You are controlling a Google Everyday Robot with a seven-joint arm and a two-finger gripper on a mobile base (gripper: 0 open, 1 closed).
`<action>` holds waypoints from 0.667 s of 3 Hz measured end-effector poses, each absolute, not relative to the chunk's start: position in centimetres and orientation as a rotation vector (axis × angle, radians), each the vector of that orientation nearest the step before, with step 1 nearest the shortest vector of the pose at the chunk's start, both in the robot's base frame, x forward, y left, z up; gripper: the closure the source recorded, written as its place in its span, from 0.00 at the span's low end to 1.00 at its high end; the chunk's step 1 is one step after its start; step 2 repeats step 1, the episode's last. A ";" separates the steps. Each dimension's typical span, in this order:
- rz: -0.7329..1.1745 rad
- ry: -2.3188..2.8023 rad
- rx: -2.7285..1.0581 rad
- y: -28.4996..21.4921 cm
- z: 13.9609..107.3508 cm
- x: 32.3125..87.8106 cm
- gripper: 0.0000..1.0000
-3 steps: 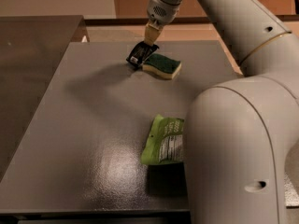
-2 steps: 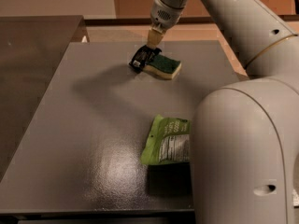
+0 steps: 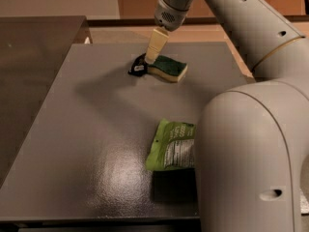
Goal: Move rxbar chocolate near sponge
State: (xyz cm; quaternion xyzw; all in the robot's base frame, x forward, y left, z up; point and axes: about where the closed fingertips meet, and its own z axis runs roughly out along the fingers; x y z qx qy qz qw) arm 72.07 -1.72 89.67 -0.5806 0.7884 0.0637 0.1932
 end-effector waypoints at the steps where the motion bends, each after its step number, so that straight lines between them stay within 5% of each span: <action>1: 0.179 2.212 -1.629 -1.7 89.7 72.1 0.00; 2: 0.179 2.212 -1.629 -1.7 89.7 72.1 0.00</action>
Offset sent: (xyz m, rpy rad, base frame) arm 0.0000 0.0000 0.0000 0.0000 0.0000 0.0000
